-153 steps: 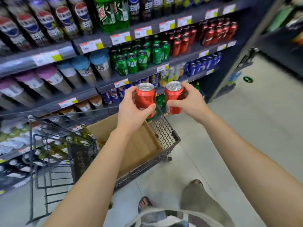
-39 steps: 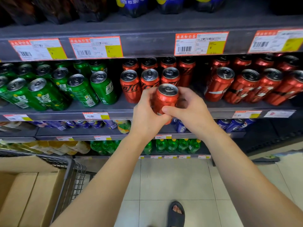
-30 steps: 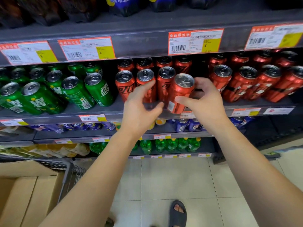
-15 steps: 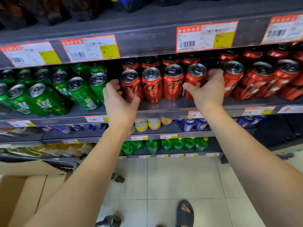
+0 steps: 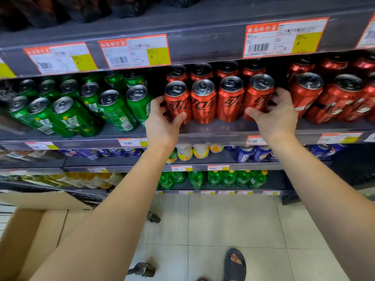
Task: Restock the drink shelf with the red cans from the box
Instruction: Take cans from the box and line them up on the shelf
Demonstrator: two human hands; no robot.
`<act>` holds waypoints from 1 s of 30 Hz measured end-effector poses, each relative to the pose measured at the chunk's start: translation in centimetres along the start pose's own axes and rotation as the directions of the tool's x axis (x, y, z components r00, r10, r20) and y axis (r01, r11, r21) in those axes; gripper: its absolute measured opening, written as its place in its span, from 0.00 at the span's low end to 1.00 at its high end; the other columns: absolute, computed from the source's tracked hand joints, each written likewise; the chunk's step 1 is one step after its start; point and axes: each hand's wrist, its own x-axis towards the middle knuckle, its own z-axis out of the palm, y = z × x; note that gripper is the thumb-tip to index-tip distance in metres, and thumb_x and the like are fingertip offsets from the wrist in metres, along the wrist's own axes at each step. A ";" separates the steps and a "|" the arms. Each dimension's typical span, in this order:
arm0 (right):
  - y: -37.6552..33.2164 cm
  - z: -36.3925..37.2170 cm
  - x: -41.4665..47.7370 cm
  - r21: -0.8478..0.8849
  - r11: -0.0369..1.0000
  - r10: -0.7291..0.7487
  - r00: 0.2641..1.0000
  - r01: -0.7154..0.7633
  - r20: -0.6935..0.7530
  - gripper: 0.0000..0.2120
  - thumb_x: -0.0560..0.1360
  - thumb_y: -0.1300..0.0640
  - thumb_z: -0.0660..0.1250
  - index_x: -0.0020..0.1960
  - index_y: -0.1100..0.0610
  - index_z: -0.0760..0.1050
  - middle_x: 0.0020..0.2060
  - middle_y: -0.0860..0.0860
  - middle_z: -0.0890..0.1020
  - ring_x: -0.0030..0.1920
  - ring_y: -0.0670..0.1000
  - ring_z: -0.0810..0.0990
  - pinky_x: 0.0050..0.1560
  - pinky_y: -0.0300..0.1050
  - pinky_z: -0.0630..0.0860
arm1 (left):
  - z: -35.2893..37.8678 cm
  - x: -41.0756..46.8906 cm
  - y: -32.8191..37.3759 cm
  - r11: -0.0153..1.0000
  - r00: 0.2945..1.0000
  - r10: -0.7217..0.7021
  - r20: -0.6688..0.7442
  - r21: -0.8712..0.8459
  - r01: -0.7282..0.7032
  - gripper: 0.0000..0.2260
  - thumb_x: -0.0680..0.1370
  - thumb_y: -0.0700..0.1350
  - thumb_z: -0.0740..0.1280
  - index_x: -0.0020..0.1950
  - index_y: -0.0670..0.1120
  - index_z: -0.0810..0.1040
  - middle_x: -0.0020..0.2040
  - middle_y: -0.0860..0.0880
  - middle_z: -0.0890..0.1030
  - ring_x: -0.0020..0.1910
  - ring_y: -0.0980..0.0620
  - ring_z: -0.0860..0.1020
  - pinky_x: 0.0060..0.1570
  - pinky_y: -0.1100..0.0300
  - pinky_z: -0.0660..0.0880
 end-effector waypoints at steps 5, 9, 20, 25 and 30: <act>-2.5 -0.4 -3.8 -0.185 0.933 -0.338 0.927 0.308 -0.161 0.29 0.69 0.53 0.76 0.67 0.59 0.73 0.59 0.57 0.77 0.60 0.60 0.74 0.64 0.52 0.70 | 0.1 -0.2 -0.4 0.999 1.000 0.010 0.023 -0.051 -0.009 0.30 0.73 0.45 0.79 0.71 0.51 0.70 0.54 0.55 0.81 0.53 0.54 0.84 0.58 0.51 0.81; -6.7 1.1 -5.0 -0.299 0.759 -0.596 0.802 0.578 0.037 0.24 0.71 0.47 0.74 0.63 0.56 0.78 0.56 0.56 0.80 0.59 0.62 0.74 0.61 0.53 0.68 | 0.2 -0.1 -0.8 1.000 0.999 0.005 0.038 -0.020 -0.004 0.34 0.73 0.46 0.80 0.74 0.52 0.68 0.57 0.52 0.82 0.55 0.52 0.83 0.61 0.49 0.80; -10.7 3.8 -2.1 -0.578 0.588 -0.421 0.824 0.566 0.379 0.31 0.68 0.31 0.71 0.62 0.50 0.79 0.60 0.54 0.82 0.71 0.60 0.66 0.70 0.63 0.55 | -0.2 0.1 -1.6 0.999 0.996 0.050 0.079 -0.023 -0.048 0.30 0.75 0.48 0.78 0.72 0.48 0.69 0.61 0.49 0.83 0.56 0.53 0.83 0.60 0.50 0.80; -10.4 3.4 -2.0 -0.547 0.595 -0.434 0.808 0.589 0.398 0.30 0.69 0.33 0.72 0.66 0.45 0.77 0.56 0.56 0.84 0.70 0.60 0.66 0.68 0.61 0.56 | -0.4 -0.3 -1.4 0.992 0.988 0.103 0.110 0.065 -0.111 0.29 0.78 0.47 0.74 0.76 0.46 0.66 0.64 0.49 0.81 0.61 0.52 0.81 0.61 0.61 0.75; -10.1 3.8 -1.4 -0.529 0.614 -0.420 0.811 0.585 0.408 0.34 0.67 0.34 0.74 0.69 0.46 0.74 0.59 0.55 0.83 0.71 0.60 0.67 0.67 0.60 0.59 | 0.8 -0.8 -0.4 0.980 0.997 0.025 -0.074 0.199 -0.010 0.36 0.70 0.57 0.80 0.71 0.45 0.67 0.64 0.46 0.80 0.60 0.45 0.80 0.59 0.47 0.78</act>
